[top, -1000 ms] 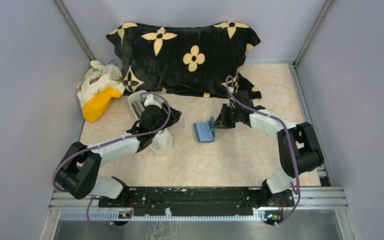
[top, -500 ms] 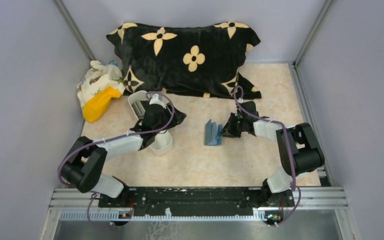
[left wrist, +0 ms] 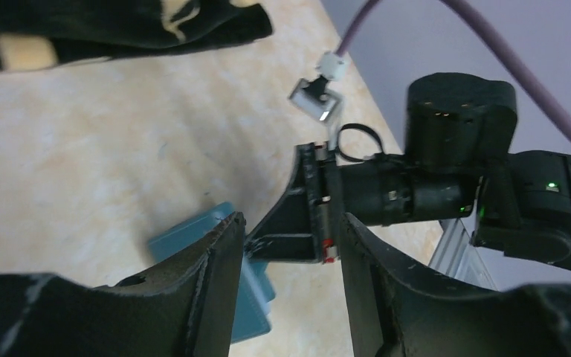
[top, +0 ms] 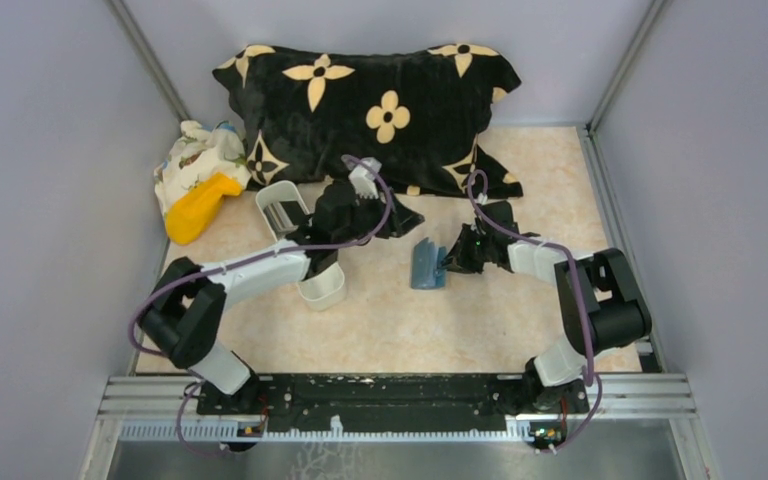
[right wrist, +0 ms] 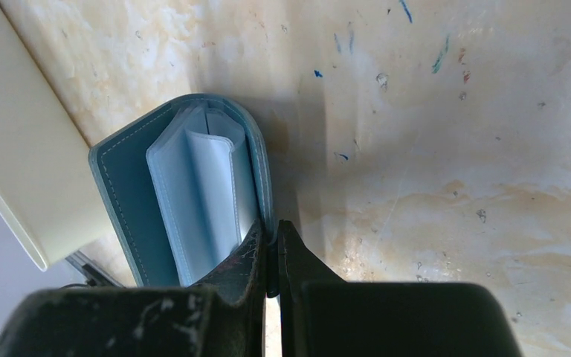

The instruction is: Take the credit cards out of the card holder

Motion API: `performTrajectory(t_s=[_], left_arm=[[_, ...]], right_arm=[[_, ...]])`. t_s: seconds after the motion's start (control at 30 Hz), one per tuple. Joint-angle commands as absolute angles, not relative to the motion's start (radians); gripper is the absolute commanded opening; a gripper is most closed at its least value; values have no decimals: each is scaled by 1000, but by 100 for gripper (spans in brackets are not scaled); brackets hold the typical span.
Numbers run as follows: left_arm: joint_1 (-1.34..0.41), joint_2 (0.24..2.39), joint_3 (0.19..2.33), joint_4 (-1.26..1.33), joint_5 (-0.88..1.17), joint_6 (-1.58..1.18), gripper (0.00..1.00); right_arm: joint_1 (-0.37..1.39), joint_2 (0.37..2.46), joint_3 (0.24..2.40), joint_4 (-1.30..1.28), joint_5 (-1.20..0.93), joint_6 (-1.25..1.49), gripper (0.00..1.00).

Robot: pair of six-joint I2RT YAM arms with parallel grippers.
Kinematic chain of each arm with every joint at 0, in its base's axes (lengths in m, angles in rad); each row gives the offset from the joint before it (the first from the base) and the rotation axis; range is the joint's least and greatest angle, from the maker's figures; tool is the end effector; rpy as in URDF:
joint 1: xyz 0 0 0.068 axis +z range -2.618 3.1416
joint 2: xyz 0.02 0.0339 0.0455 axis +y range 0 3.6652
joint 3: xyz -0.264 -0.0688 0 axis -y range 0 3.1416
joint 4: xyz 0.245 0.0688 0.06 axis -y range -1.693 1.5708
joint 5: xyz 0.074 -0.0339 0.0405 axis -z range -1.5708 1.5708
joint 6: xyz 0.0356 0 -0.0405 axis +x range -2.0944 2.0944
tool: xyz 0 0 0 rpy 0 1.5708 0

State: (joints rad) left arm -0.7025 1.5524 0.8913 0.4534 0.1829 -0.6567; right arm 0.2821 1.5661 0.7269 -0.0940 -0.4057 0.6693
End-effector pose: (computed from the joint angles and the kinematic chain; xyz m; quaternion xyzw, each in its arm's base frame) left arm 0.2645 -0.2324 0.2519 0.0752 0.7718 -0.4495 0.4434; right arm 0.2752 0.0944 0.1495 0.1170 0.9249 0.3107 0.1853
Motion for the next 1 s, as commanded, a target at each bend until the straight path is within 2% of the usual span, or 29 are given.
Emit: performTrajectory(t_s=[0.0, 0.13, 0.33, 0.53, 0.77, 0.97], left_arm=[[-766, 1680, 1062, 296, 265, -539, 57], [-772, 1740, 1084, 327, 365, -607, 57], [-779, 1825, 1126, 251, 318, -611, 57], [-794, 1856, 1135, 302, 357, -648, 57], [-830, 1899, 1230, 207, 299, -631, 57], [-857, 1938, 1310, 54, 170, -624, 56]], right_arm=[[284, 1536, 721, -47, -376, 649, 0], [284, 1538, 706, -26, -377, 650, 0], [284, 1542, 686, 4, -384, 660, 0], [284, 1549, 684, 20, -396, 662, 0], [285, 1551, 683, 19, -396, 654, 0], [285, 1531, 685, 0, -383, 633, 0]])
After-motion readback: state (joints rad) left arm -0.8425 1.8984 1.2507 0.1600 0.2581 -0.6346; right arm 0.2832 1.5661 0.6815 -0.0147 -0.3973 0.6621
